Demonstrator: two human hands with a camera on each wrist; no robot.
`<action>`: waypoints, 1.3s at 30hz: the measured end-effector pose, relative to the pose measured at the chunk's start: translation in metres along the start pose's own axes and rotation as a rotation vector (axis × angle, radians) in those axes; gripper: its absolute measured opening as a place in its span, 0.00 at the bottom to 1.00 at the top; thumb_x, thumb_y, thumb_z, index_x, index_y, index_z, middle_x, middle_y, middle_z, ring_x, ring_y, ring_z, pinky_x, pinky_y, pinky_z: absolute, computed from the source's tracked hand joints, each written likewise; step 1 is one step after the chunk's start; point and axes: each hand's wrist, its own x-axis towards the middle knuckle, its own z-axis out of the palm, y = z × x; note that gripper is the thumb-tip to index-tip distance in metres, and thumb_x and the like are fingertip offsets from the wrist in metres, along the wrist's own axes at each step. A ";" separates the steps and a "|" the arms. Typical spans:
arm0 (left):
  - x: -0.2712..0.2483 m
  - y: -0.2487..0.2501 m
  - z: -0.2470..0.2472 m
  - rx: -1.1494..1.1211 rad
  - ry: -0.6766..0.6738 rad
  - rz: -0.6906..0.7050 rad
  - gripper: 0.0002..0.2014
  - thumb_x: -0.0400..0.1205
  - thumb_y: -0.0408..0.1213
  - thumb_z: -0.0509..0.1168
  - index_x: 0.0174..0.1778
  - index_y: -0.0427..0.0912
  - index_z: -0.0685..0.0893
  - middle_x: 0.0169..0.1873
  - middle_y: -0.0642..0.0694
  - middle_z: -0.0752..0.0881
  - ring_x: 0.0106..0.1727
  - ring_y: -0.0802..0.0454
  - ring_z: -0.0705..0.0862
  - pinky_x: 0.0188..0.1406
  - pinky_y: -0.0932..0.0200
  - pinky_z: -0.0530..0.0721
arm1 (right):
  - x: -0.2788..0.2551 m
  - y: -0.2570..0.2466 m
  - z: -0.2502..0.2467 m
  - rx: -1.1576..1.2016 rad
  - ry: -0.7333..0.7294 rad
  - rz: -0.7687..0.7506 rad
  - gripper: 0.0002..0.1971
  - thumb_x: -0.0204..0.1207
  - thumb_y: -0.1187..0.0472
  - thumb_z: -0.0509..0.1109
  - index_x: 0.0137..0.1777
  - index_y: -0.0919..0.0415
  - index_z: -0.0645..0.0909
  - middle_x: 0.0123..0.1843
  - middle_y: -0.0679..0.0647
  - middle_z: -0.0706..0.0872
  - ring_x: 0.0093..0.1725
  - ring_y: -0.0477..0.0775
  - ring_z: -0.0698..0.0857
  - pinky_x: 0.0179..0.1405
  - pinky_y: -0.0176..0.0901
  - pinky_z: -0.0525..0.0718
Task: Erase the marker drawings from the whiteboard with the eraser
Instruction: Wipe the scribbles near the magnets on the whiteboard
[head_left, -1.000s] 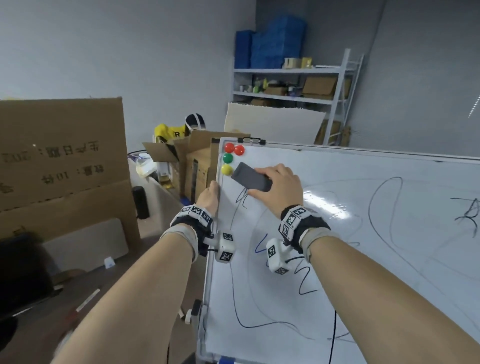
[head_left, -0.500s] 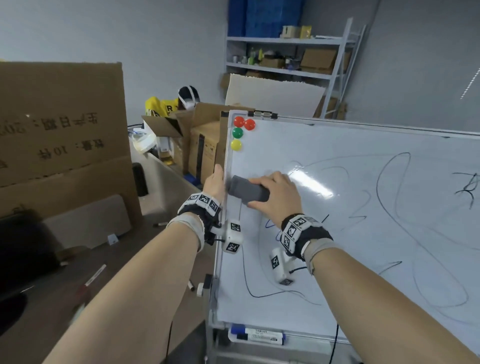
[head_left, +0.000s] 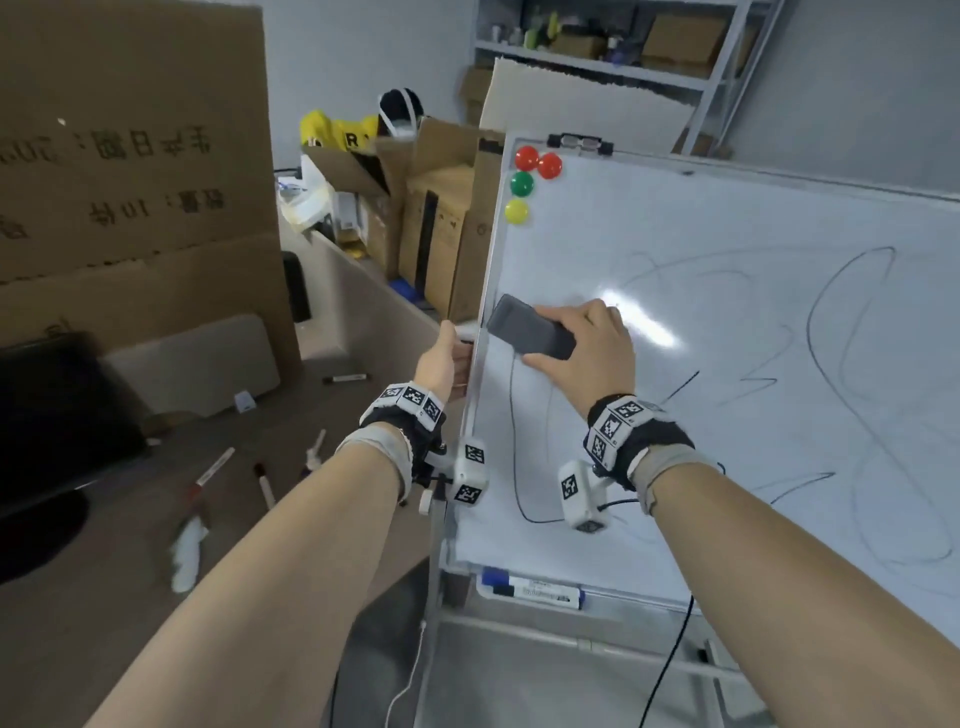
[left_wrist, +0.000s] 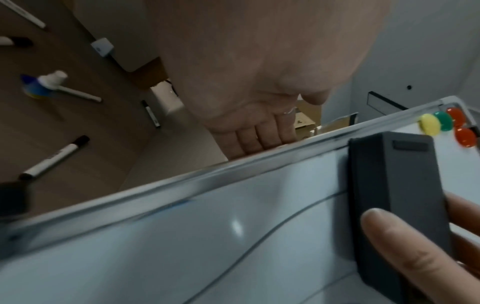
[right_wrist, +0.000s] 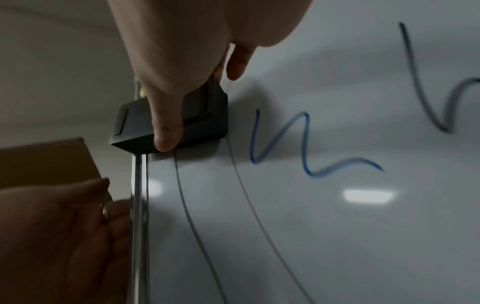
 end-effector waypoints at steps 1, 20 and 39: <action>0.003 -0.010 -0.003 -0.012 0.028 -0.010 0.37 0.87 0.61 0.52 0.71 0.28 0.81 0.52 0.38 0.92 0.52 0.42 0.89 0.62 0.50 0.85 | -0.013 0.003 0.009 -0.018 -0.037 -0.010 0.29 0.64 0.42 0.82 0.67 0.41 0.82 0.52 0.48 0.76 0.57 0.54 0.74 0.59 0.48 0.74; -0.009 -0.135 -0.010 0.212 0.309 0.013 0.46 0.68 0.78 0.50 0.63 0.44 0.88 0.61 0.44 0.91 0.64 0.41 0.87 0.74 0.40 0.78 | -0.202 0.078 0.076 -0.167 -0.421 -0.238 0.27 0.54 0.47 0.88 0.55 0.46 0.87 0.45 0.51 0.77 0.47 0.58 0.77 0.45 0.50 0.74; -0.067 0.021 0.059 0.305 0.221 0.085 0.36 0.84 0.63 0.50 0.77 0.38 0.75 0.76 0.35 0.77 0.74 0.37 0.77 0.79 0.43 0.69 | 0.017 0.042 -0.103 -0.158 0.178 -0.105 0.29 0.69 0.43 0.78 0.71 0.44 0.79 0.56 0.53 0.81 0.58 0.61 0.76 0.57 0.54 0.76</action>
